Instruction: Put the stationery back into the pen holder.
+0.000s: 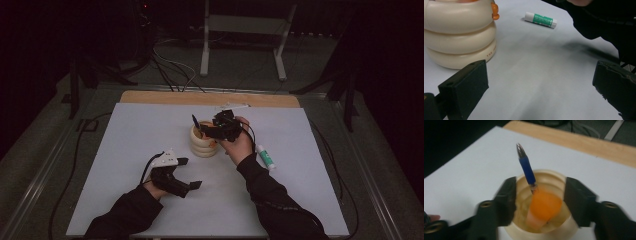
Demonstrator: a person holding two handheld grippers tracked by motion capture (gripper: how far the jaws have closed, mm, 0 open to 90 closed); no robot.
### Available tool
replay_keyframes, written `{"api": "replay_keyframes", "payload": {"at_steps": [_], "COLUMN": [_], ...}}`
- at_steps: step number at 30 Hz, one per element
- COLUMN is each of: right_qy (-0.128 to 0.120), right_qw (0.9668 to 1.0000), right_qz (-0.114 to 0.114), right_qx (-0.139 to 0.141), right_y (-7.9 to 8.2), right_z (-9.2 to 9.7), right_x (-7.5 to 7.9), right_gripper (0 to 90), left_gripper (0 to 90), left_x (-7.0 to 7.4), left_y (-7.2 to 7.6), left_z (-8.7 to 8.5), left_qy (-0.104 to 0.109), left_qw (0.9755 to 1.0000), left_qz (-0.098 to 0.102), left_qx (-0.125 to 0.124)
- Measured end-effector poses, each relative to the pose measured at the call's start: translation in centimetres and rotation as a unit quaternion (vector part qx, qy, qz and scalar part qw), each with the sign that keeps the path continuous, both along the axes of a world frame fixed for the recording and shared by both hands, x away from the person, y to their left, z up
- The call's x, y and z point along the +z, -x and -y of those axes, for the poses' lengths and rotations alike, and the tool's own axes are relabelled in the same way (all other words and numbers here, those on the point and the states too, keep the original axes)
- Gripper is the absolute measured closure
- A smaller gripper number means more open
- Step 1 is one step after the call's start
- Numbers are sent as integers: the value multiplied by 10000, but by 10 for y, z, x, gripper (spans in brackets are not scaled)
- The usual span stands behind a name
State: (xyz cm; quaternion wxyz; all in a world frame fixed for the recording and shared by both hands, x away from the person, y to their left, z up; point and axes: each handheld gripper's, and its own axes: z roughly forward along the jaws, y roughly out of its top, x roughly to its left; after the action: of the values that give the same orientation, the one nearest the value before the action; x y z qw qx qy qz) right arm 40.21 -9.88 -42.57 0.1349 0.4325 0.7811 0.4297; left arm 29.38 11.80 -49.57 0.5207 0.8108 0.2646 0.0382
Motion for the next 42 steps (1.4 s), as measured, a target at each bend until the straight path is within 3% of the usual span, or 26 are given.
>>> {"api": "replay_keyframes", "payload": {"at_steps": [3, 6, 8, 13, 27, 42], "right_qy": [-148, -304, -419, -473, -454, -265], "right_qw": [9997, 9992, 9987, 9982, 9980, 9975], "right_qz": [202, 258, 261, 294, 440, 577], "right_qx": [-38, -37, 153, 224, -29, -309], "right_y": [4, 6, 8, 11, 18, 27], "right_z": [4, 10, 16, 27, 68, 111], "right_x": [8, 13, 16, 19, 28, 9], "right_gripper": [279, 200, 119, 105, 107, 141], "left_gripper": [7, 7, 7, 7, 7, 7], "left_x": [0, 0, 0, 0, 1, 1], "left_y": [0, 0, 0, 0, 0, 1], "left_z": [0, 0, 0, 0, 0, 1], "left_qy": [-2, 4, 4, 13, 32, 54], "left_qw": [10000, 10000, 10000, 10000, 10000, 10000], "left_qz": [-5, -4, 1, -8, 10, 4], "left_qx": [-8, -14, -14, -11, -21, -23]}}
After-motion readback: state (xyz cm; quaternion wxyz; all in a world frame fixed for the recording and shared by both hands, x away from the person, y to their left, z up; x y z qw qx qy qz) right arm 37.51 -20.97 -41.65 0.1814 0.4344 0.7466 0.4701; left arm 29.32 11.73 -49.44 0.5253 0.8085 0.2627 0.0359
